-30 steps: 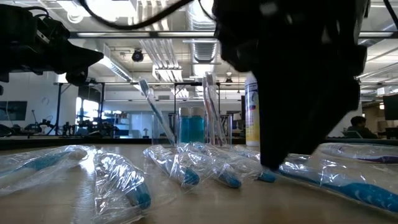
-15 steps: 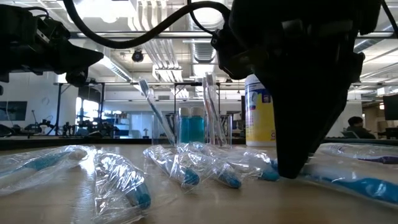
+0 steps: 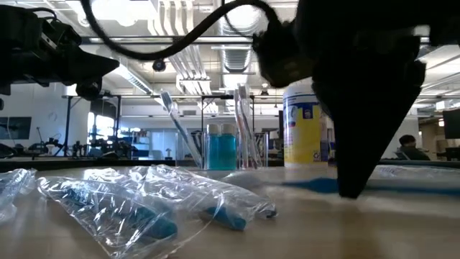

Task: Pick & Place toothbrushing station
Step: Put the blue toothbrush into the transparent organizer

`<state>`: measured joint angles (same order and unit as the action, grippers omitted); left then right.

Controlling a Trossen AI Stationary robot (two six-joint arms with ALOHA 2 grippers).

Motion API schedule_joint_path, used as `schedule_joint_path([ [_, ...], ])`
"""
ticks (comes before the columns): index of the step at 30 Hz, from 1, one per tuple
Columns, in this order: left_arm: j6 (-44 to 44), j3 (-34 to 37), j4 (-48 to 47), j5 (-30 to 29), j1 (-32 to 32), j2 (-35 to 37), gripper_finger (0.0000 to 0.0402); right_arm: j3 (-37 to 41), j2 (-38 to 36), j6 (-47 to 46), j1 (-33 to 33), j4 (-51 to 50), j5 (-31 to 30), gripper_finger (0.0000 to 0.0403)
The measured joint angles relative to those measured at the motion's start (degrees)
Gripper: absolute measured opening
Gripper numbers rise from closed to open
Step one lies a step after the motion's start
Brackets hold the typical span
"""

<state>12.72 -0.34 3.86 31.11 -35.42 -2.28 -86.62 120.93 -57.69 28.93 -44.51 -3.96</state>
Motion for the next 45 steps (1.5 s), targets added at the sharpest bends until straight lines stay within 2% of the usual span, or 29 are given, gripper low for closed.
schedule_joint_path([
  [6, -0.02, 0.0, 0.11, 0.19, 0.0, -0.04, 0.0018, -0.01, -2.66, -1.31, 0.13, -5.13, -3.86, 0.0027],
  [10, 0.03, 0.0, 0.77, 0.3, 0.0, -0.07, 0.0021, -0.02, -6.09, 3.55, -0.22, -5.58, -14.69, 0.0027],
  [12, 0.8, 0.0, 1.09, 0.32, 0.0, -0.09, 0.0021, 0.01, -8.16, 8.6, -0.75, -3.14, -20.8, 0.0027],
  [14, 0.8, -0.13, 1.22, 0.37, 0.02, -0.11, 0.0021, 0.72, -10.22, 15.44, -1.76, 2.1, -23.23, 0.0027],
  [17, -0.25, -0.2, 1.5, 0.86, 0.02, -0.26, 0.0021, 3.4, -13.15, 28.48, -3.75, 15.08, -22.41, 0.0027],
  [20, -0.45, -0.2, 1.82, 0.79, 0.02, -0.2, 0.0021, 7.46, -14.87, 39.99, -6.77, 27.96, -16.35, 0.0027],
  [22, -0.53, -0.2, 1.97, 0.69, 0.04, -0.18, 0.0021, 10.55, -14.89, 43.74, -9.09, 36.45, -13.48, 0.0027],
  [26, -0.55, -0.22, 2.19, 0.44, 0.04, -0.09, 0.0021, 15.82, -13.98, 50.36, -13.18, 52.97, -11.67, 0.0027],
  [30, -1.72, -0.22, 2.66, 0.31, 0.04, -0.15, 0.002, 20.07, -14.02, 55.27, -16.68, 61.22, -9.08, 0.0027],
  [36, -4.27, -0.11, 2.59, 0.29, 0.04, -0.55, 0.001, 26.64, -14.41, 63.62, -20.55, 74.07, -9.11, 0.0027],
  [40, -3.25, -0.09, 2.6, 0.27, 0.04, -0.59, 0.0004, 30.94, -14.44, 64.33, -22.53, 82.47, -5.99, 0.0027],
  [45, -3.15, -0.07, 1.58, -2.17, 0.07, -1.81, 0.0007, 31.8, -14.82, 66.57, -24.77, 87.21, -6.18, 0.0027],
])
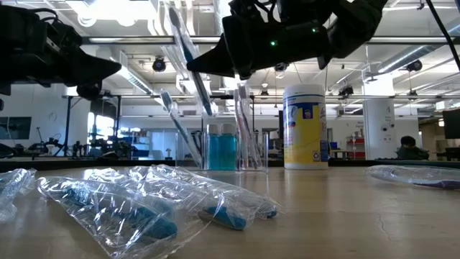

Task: Pick & Place toothbrushing station
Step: Put the blue toothbrush into the transparent organizer

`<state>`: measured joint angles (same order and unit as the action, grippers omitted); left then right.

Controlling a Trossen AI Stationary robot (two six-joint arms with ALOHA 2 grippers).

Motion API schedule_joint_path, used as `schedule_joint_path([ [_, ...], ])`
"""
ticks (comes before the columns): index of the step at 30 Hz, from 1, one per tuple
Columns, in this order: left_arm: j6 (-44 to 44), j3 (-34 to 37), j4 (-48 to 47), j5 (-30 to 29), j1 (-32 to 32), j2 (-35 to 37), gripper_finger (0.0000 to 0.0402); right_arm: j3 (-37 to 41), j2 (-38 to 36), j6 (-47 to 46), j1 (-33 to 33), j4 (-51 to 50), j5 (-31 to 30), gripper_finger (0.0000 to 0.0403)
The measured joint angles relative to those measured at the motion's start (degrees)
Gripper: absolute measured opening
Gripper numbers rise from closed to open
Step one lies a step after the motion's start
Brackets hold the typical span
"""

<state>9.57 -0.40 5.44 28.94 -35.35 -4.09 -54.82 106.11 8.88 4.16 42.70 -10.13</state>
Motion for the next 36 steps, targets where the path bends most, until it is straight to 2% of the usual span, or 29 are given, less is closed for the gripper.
schedule_joint_path([
  [5, 1.78, 0.0, 1.28, 0.32, 0.33, -1.64, 0.002, -2.97, -0.01, 0.57, -0.76, -2.14, 0.18, 0.0027],
  [9, 3.08, 0.0, 5.93, 2.15, 3.05, -2.8, 0.004, -4.64, -0.01, 2.09, -1.12, -3.34, 0.11, 0.0027],
  [14, 1.39, 0.0, 11.86, 1.4, 7.48, -4.37, 0.0103, -5.34, 0.07, 2.08, -1.69, -3.37, -0.37, 0.0027],
  [19, 1.06, -0.83, 13.58, 0.23, 11.56, -6.81, 0.0178, -5.59, 0.61, 1.81, -3.04, -3.29, -0.71, 0.0027],
  [22, 0.93, -1.71, 15.51, -2.43, 14.21, -8.6, 0.0203, -5.52, 0.61, 1.27, -3.69, -2.93, -0.72, 0.0027],
  [26, -1.44, -2.69, 17.42, -6.19, 17.47, -12.28, 0.0209, -5.64, 0.61, 0.56, -3.89, -2.94, -0.7, 0.0027],
  [31, -2.06, -5.52, 18.13, -14.95, 20.16, -18.53, 0.0208, -5.72, 0.61, 0.61, -3.8, -2.67, -0.68, 0.0027],
  [36, -2.3, -9.17, 18.71, -15.4, 21.0, -25.66, 0.0211, -5.72, 0.61, 0.59, -3.8, -2.48, -0.67, 0.0027],
])
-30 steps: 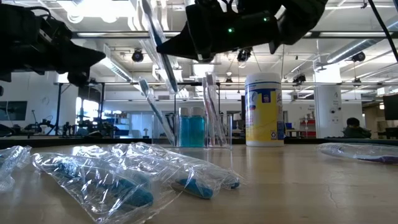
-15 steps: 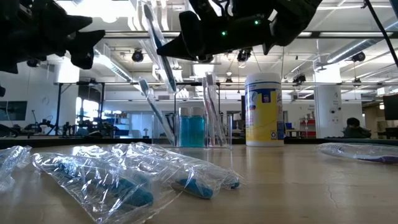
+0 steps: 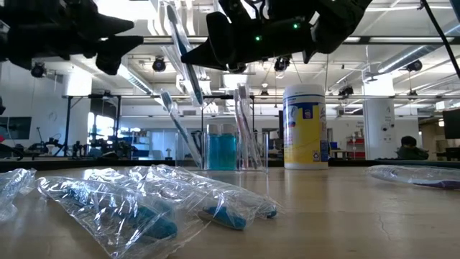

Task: Pick & Place toothbrushing station
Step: Put the blue toothbrush into the transparent organizer

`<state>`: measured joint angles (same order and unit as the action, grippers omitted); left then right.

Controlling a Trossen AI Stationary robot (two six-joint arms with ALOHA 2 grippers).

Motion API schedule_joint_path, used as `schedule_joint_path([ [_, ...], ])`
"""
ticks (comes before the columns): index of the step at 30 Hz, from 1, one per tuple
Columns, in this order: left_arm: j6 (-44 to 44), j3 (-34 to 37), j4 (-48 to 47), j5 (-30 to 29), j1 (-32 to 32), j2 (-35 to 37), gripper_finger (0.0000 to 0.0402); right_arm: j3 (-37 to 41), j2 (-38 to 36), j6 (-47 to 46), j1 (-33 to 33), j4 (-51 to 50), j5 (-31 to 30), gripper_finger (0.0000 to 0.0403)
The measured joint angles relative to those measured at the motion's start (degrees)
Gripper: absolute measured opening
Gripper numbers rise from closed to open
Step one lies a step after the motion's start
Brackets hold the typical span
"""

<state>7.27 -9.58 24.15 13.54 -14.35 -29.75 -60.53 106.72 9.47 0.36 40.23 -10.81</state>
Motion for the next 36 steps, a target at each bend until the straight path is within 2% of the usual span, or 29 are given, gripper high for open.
schedule_joint_path([
  [13, -2.91, -5.4, 13.34, 2.03, 0.22, -17.27, 0.0211, 0.07, 0.0, -0.33, 0.12, 0.51, 0.18, 0.0027],
  [27, -2.54, -13.05, 13.33, 3.96, 0.86, -29.28, 0.0209, 0.17, 0.0, -0.74, 0.13, 0.26, 0.2, 0.0027],
  [32, -2.54, -13.8, 13.34, 3.91, 0.95, -30.57, 0.0191, 0.2, 0.0, -1.57, 0.13, -0.51, 0.22, 0.0027],
  [36, -2.52, -13.76, 14.25, 3.21, 1.2, -30.38, 0.0155, 0.2, 0.0, -1.89, 0.13, -0.59, 0.2, 0.0027],
])
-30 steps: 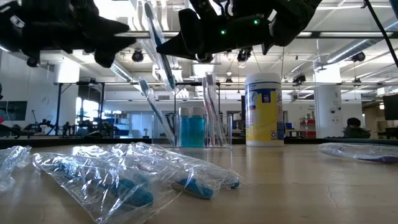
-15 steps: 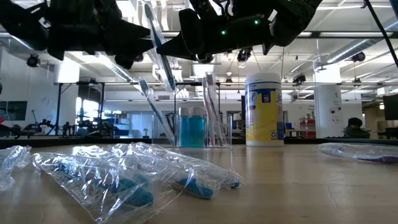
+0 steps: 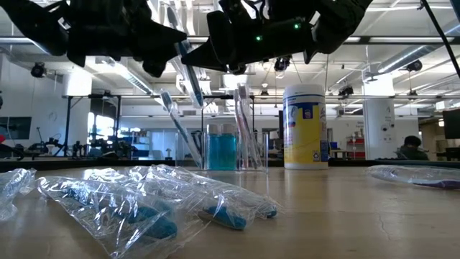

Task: Pick & Place toothbrushing station
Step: Put the blue toothbrush into the transparent organizer

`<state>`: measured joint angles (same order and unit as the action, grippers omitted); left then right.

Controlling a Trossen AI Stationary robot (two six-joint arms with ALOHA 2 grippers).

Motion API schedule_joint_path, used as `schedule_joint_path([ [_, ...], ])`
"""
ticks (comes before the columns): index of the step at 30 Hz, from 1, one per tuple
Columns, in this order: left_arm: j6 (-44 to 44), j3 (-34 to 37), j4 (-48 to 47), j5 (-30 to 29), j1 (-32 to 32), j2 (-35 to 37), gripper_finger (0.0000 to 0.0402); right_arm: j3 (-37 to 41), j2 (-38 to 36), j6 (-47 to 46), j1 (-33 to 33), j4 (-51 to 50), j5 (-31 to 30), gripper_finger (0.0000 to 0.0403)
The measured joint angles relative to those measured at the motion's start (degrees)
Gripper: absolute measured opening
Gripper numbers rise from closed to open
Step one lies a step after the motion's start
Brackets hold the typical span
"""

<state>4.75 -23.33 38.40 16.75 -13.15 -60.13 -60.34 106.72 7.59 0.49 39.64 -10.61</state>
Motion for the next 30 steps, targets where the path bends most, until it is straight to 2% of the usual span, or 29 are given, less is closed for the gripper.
schedule_joint_path([
  [9, -1.37, 0.0, 0.74, -0.87, 1.66, 0.12, 0.0021, 0.02, 0.0, -0.37, 0.04, -0.03, -0.07, 0.0027],
  [15, -2.12, 0.09, -0.35, -1.07, 2.93, 0.05, 0.002, 0.0, -0.04, 0.46, 0.11, -2.09, 0.43, 0.0029],
  [18, -1.74, 0.09, -1.48, -1.87, 3.03, 0.13, 0.002, 0.0, -0.07, 0.33, 0.12, -2.32, 0.43, 0.0046],
  [24, -2.02, 0.11, -5.06, -3.8, 3.13, 1.66, 0.002, 0.02, -0.93, 0.25, 0.72, -2.86, -0.04, 0.0119],
  [30, -3.21, 0.11, -9.71, -5.68, 3.13, 7.06, 0.002, 0.16, -4.29, -1.76, 1.14, -6.62, -0.02, 0.019],
])
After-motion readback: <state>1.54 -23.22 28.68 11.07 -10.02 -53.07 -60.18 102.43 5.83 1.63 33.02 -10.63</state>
